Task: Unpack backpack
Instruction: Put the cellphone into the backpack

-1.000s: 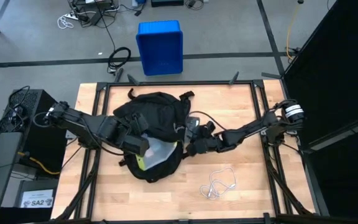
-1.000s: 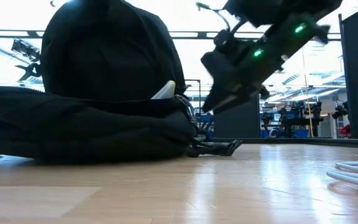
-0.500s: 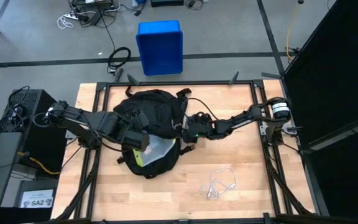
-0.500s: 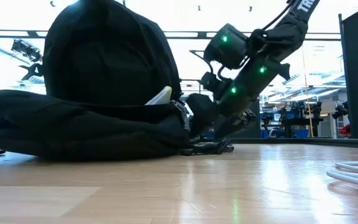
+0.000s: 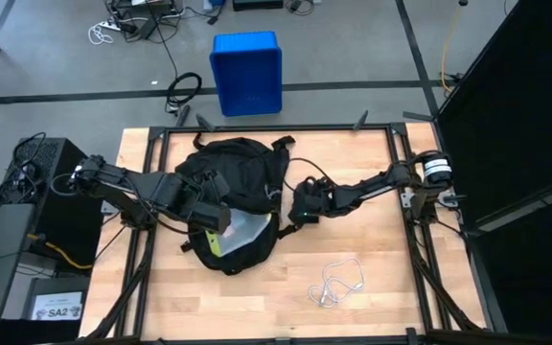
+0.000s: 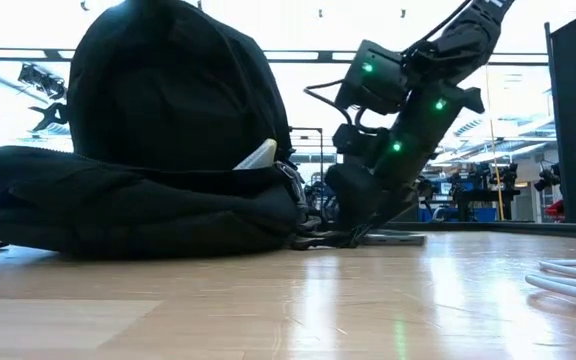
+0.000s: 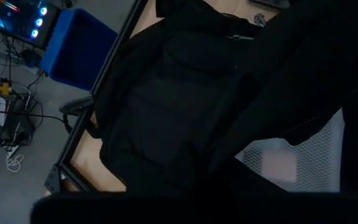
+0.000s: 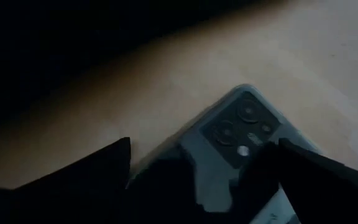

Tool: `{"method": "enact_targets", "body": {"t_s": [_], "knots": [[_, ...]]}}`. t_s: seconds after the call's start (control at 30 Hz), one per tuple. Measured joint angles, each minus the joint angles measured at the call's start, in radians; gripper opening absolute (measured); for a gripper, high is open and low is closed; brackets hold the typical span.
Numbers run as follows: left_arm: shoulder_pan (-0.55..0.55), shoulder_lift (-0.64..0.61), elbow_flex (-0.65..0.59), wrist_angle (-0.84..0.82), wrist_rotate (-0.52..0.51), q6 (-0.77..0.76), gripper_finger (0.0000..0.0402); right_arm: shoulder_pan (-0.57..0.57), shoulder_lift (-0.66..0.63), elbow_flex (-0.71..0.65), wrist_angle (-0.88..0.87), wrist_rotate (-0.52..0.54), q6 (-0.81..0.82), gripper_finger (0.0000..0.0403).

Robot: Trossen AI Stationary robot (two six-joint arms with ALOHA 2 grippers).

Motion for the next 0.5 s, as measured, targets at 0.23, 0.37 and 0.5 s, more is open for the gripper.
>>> {"method": "enact_targets", "body": {"t_s": [0.23, 0.37, 0.5], "knots": [[0.0, 0.0, 0.0, 0.0, 0.005, -0.001, 0.0, 0.034, -0.107, -0.014, -0.084, -0.102, -0.017, 0.0347], [0.0, 0.0, 0.0, -0.001, 0.005, -0.002, 0.0001, 0.079, -0.201, -0.01, -0.081, -0.114, 0.041, 0.0342], [0.0, 0.0, 0.0, 0.002, 0.005, -0.002, 0.0001, 0.118, -0.225, -0.01, -0.093, -0.107, 0.057, 0.0337]]}}
